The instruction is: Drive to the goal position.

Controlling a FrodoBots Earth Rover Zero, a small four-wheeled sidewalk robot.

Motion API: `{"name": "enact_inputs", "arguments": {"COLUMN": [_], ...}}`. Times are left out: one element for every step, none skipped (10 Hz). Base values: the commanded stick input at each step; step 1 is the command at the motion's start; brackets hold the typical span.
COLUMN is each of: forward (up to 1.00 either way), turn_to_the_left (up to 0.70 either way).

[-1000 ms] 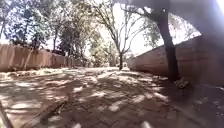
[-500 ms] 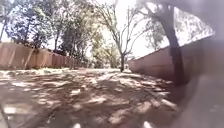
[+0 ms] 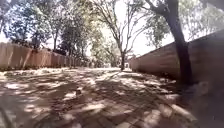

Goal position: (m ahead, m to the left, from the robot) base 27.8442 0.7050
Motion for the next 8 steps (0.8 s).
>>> {"name": "enact_inputs", "arguments": {"forward": [0.70,0.70,0.70,0.70,0.70,0.70,0.70,0.70], "turn_to_the_left": [-0.26,0.00,0.00,0.00,0.00,0.00,0.00,0.00]}}
